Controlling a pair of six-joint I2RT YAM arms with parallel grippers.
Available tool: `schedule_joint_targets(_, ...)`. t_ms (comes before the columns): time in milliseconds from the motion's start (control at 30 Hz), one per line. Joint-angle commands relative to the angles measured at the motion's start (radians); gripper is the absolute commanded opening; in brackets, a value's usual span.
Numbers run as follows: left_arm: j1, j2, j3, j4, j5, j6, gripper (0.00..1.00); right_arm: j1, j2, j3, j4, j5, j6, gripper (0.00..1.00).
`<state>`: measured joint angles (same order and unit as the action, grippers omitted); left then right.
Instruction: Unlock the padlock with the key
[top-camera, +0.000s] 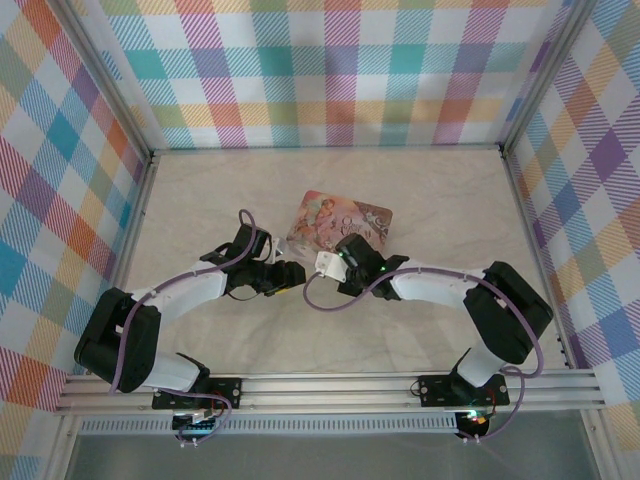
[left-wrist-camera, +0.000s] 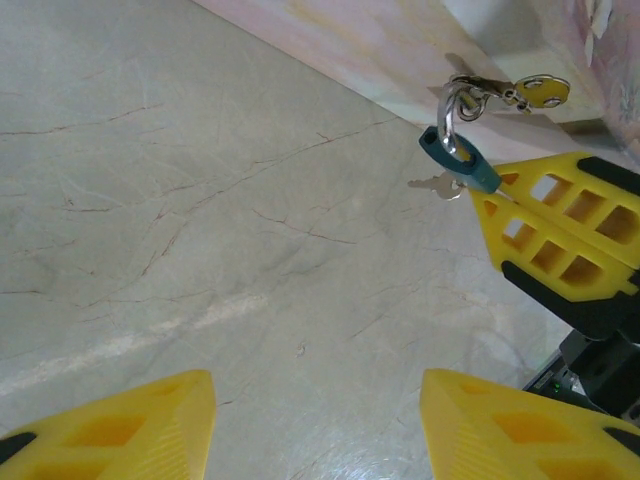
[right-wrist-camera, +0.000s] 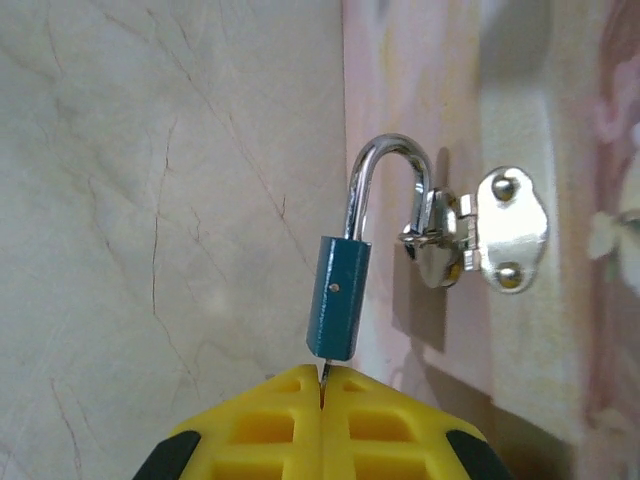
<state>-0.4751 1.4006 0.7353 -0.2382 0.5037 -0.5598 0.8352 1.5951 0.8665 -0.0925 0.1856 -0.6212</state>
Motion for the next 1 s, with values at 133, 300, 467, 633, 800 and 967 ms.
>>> schedule_joint_targets(133, -0.002, -0.032, -0.01, -0.03, -0.017, 0.006, 0.56, 0.008, 0.002, 0.021, 0.03, -0.039, -0.041, 0.0)
schedule_joint_targets(300, 0.003, -0.053, -0.013, -0.071, -0.022, 0.005, 0.56, 0.008, -0.052, 0.001, 0.018, -0.036, 0.012, 0.0)
schedule_joint_targets(467, 0.004, -0.119, -0.029, -0.085, -0.063, 0.0, 0.57, 0.008, -0.171, -0.02, -0.008, -0.017, 0.138, 0.0)
schedule_joint_targets(633, 0.004, -0.172, -0.041, -0.083, -0.128, 0.003, 0.59, 0.0, -0.297, -0.032, -0.052, -0.008, 0.244, 0.0)
schedule_joint_targets(800, 0.005, -0.208, -0.044, -0.053, -0.18, -0.006, 0.6, -0.081, -0.366, -0.006, -0.159, -0.026, 0.391, 0.0)
schedule_joint_targets(967, 0.004, -0.219, -0.027, -0.049, -0.205, -0.016, 0.61, -0.205, -0.434, -0.017, -0.212, -0.008, 0.556, 0.0)
